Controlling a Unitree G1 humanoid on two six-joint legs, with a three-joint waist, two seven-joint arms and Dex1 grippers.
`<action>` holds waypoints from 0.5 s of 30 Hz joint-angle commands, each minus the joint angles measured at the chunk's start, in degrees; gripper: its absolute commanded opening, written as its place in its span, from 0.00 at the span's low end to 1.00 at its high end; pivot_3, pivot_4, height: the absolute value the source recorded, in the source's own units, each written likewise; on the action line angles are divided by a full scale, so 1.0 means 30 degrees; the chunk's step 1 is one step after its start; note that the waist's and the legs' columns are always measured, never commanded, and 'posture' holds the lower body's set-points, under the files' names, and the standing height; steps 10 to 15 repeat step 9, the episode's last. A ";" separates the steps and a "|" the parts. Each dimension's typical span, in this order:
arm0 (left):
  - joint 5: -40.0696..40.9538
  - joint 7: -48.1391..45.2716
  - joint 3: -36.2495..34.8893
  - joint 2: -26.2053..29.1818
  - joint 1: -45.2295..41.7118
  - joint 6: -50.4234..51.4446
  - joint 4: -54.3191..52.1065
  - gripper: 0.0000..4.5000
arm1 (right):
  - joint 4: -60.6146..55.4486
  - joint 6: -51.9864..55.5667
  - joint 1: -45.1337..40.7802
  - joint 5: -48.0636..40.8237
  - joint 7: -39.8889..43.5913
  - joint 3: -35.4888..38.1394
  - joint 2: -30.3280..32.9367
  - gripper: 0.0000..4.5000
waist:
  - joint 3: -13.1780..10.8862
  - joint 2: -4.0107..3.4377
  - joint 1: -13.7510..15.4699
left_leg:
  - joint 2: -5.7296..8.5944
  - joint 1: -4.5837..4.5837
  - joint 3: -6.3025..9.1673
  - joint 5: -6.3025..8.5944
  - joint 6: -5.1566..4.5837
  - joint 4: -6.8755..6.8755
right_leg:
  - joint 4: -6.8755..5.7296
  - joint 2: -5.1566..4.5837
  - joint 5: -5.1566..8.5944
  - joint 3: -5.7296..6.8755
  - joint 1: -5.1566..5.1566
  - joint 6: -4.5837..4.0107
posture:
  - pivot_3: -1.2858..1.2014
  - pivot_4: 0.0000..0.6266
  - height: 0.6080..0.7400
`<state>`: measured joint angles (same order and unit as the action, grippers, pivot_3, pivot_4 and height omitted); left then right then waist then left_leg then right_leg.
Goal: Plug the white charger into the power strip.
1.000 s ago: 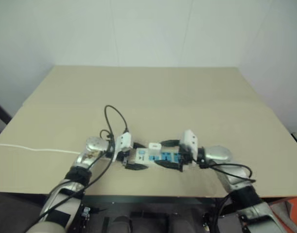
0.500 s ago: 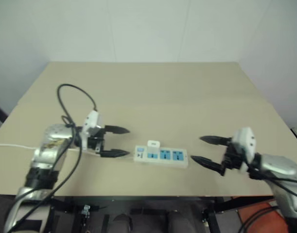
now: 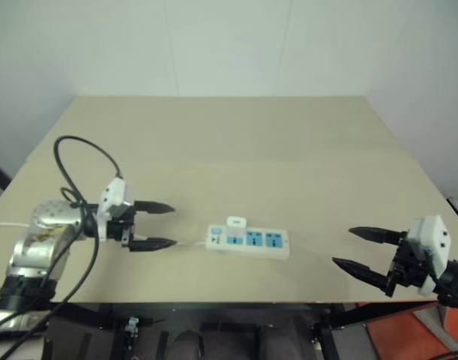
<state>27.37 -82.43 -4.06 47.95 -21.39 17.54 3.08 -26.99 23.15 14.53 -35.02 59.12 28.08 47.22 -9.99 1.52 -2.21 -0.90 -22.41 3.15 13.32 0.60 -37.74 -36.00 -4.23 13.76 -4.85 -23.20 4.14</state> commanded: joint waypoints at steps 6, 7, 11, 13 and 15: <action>0.0528 0.0418 -0.0464 0.0103 -0.0072 0.0316 -0.0918 1.00 | -0.0405 -0.0230 -0.0339 -0.0078 -0.0149 0.0036 0.0213 1.00 | -0.0001 0.0001 0.0014 | 0.0001 -0.0003 -0.0002 0.0000 0.0000 0.0000 | 0.0000 0.0000 0.0000 -0.0001 -0.0001 0.0000 | 0.52 0.24 1.00; 0.0523 0.0446 -0.0431 0.0072 -0.0103 0.0334 -0.0924 1.00 | -0.0418 -0.0240 -0.0348 -0.0071 -0.0177 -0.0002 0.0198 1.00 | -0.0001 0.0001 0.0016 | 0.0001 -0.0001 -0.0002 0.0000 0.0000 0.0000 | -0.0001 0.0000 -0.0001 -0.0002 -0.0001 0.0000 | 0.52 0.24 1.00; 0.0492 0.0496 -0.0365 0.0009 -0.0166 0.0351 -0.0908 1.00 | -0.0441 -0.0268 -0.0336 -0.0068 -0.0212 -0.0029 0.0178 1.00 | -0.0001 0.0000 0.0016 | 0.0000 0.0000 -0.0001 0.0000 0.0000 0.0000 | -0.0004 0.0002 -0.0001 -0.0002 -0.0001 -0.0001 | 0.52 0.24 1.00; 0.0492 0.0496 -0.0365 0.0009 -0.0166 0.0351 -0.0908 1.00 | -0.0441 -0.0268 -0.0336 -0.0068 -0.0212 -0.0029 0.0178 1.00 | -0.0001 0.0000 0.0016 | 0.0000 0.0000 -0.0001 0.0000 0.0000 0.0000 | -0.0004 0.0002 -0.0001 -0.0002 -0.0001 -0.0001 | 0.52 0.24 1.00; 0.0492 0.0496 -0.0365 0.0009 -0.0166 0.0351 -0.0908 1.00 | -0.0441 -0.0268 -0.0336 -0.0068 -0.0212 -0.0029 0.0178 1.00 | -0.0001 0.0000 0.0016 | 0.0000 0.0000 -0.0001 0.0000 0.0000 0.0000 | -0.0004 0.0002 -0.0001 -0.0002 -0.0001 -0.0001 | 0.52 0.24 1.00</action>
